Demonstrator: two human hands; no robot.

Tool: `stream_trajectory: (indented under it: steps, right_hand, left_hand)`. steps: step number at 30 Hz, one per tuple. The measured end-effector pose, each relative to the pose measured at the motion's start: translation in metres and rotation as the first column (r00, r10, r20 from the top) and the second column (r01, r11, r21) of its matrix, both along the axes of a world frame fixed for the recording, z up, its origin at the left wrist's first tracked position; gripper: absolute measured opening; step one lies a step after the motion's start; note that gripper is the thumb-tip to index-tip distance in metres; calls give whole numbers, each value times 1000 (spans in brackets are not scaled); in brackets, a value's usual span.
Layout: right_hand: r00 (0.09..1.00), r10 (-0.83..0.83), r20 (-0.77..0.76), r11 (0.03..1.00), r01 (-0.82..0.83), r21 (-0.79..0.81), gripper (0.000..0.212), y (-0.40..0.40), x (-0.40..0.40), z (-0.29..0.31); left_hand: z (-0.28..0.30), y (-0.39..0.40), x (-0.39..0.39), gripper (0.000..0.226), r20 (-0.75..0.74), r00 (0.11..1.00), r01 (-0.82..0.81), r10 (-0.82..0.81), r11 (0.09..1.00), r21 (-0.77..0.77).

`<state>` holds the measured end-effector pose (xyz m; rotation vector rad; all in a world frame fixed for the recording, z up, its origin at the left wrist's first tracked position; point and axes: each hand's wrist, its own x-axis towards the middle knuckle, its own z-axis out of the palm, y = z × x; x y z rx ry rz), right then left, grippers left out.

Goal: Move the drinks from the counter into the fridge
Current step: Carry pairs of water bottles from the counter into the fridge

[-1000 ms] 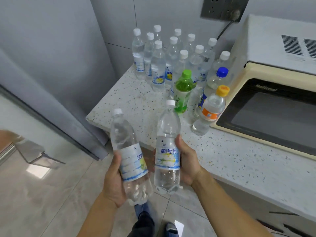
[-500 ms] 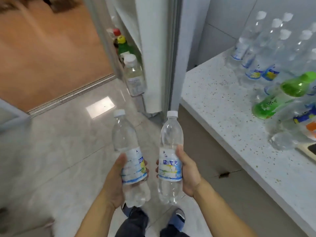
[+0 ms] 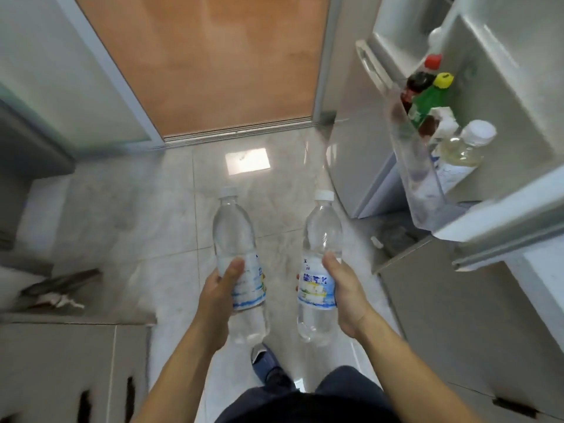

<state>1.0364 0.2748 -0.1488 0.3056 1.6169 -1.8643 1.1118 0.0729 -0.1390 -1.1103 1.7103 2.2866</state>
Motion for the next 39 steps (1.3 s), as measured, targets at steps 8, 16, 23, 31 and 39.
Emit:
stream_trajectory:
  steps: [8, 16, 23, 31, 39]
  right_hand:
    - [998, 59, 28, 998, -59, -19, 87, -80, -52, -3]
    - [998, 63, 30, 998, -62, -28, 67, -125, -155, -18]
    - [998, 61, 17, 998, -61, -22, 61, -164, -287, -11]
    - [1000, -10, 0, 999, 10, -32, 53, -214, -406, -15]
    - [974, -227, 2, 974, 227, 11, 55, -279, -496, -22]
  left_hand:
    - [-8, -69, -42, 68, 13, 997, -74, 74, 997, 26]
    - [-23, -116, -153, 69, 26, 1000, -16, 17, 999, -29]
    - [-5, -160, -277, 62, 10, 999, 42, -41, 992, -117]
    - [-8, -217, -391, 56, 45, 999, 28, -25, 998, -64]
    - [-19, -294, -534, 62, 57, 971, 233, -233, 972, 0]
